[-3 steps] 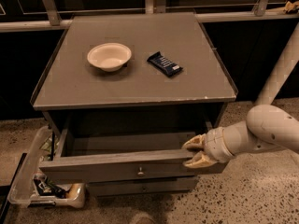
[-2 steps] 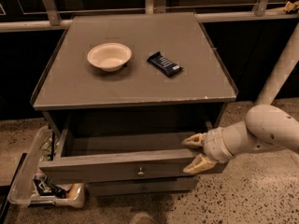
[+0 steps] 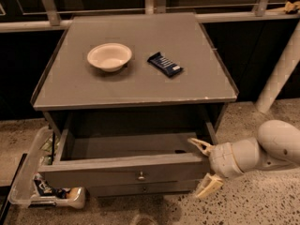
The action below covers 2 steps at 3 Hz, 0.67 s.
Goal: Open top drawer
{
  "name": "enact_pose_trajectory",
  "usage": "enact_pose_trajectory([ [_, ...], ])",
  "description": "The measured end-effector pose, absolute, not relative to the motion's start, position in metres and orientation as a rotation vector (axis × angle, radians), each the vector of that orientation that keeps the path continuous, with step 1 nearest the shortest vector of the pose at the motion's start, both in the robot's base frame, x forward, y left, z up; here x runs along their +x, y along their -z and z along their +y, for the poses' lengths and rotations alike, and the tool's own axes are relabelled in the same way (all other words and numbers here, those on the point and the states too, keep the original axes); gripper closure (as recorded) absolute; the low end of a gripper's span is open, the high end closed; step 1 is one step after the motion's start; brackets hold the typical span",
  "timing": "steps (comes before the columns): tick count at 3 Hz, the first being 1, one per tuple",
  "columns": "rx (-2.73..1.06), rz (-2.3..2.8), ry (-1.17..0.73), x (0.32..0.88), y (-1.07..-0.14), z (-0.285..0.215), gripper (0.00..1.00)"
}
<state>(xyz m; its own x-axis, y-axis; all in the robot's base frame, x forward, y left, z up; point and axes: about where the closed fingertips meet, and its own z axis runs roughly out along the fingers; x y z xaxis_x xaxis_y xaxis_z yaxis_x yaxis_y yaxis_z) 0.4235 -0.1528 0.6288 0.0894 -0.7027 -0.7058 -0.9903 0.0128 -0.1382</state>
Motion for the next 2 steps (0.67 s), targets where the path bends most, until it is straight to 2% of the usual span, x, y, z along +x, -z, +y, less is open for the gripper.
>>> enact_pose_trajectory([
  [2, -1.750, 1.672, -0.593, 0.4250, -0.6403, -0.1525, 0.65],
])
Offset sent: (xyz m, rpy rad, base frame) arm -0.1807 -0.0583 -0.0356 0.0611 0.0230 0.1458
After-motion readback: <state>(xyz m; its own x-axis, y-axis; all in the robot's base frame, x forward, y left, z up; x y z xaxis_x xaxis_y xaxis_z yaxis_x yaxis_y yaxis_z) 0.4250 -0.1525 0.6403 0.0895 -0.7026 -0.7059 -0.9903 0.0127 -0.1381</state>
